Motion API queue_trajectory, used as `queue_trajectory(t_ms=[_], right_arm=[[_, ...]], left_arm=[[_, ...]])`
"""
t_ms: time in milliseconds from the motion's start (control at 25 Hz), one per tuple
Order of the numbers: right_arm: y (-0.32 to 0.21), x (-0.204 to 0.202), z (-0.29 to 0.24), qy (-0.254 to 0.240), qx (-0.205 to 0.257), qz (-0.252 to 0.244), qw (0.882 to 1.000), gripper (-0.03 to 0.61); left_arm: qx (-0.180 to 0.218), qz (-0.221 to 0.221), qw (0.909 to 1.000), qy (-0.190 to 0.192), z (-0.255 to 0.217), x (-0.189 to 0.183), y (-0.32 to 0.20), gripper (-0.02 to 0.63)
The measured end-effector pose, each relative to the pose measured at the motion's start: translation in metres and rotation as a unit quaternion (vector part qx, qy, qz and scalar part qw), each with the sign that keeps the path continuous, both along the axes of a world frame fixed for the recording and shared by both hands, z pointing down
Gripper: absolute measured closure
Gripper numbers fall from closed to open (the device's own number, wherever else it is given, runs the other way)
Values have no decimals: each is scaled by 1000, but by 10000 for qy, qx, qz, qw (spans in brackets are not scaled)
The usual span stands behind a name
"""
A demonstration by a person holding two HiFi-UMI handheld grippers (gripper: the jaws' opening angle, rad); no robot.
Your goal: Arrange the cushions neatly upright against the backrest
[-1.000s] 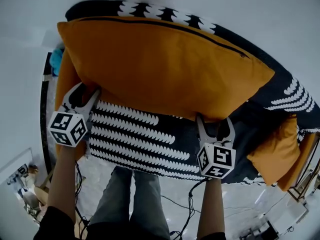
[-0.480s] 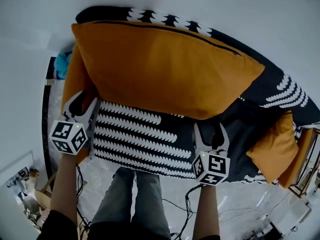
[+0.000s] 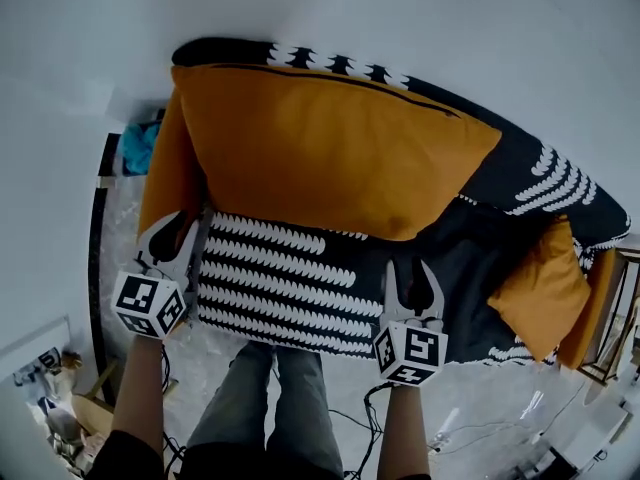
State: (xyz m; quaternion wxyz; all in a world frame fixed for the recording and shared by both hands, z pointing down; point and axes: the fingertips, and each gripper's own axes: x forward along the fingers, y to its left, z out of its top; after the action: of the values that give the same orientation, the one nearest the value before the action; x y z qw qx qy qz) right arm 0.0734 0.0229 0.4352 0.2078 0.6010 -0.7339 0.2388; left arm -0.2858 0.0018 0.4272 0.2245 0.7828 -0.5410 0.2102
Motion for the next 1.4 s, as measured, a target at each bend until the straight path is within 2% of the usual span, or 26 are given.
queue_trajectory(t_ms=[160,280,320,440,520,680,960,1120,1240,1400], right_arm=[[13,-12,-30,249,246,-113,9993,474],[14,-22,-54,461,475,-170,9977,522],[15,-24,-62,486,504,-103,9975,562],[18,-34,-90,689,641,-78,9955,565],[17,-39,-109,611,809,7,9948,565],[29,-46,-144,216,928,305,9950,566],[58,-59,-207,-29,1184,505,9917,566],[81,-66,-242,-391,1272,598,9893,566],[97,-65,-264,-529,1310,692,9875,565],[116,-64,-300,-629,1564,643,9836,565]], left_arm=[[112,90,9999,33,-18,1,14,555],[229,180,9996,22,-35,0,18,563],[245,154,9996,22,-41,-4,20,574],[370,0,9993,80,-65,-15,24,612],[578,-20,9983,88,-83,-19,21,614],[740,198,9969,189,-120,-20,25,614],[884,709,9929,367,-184,-3,61,614],[997,837,9900,545,-213,3,80,614],[1195,941,9868,564,-241,4,86,614],[1571,984,9792,821,-289,7,89,614]])
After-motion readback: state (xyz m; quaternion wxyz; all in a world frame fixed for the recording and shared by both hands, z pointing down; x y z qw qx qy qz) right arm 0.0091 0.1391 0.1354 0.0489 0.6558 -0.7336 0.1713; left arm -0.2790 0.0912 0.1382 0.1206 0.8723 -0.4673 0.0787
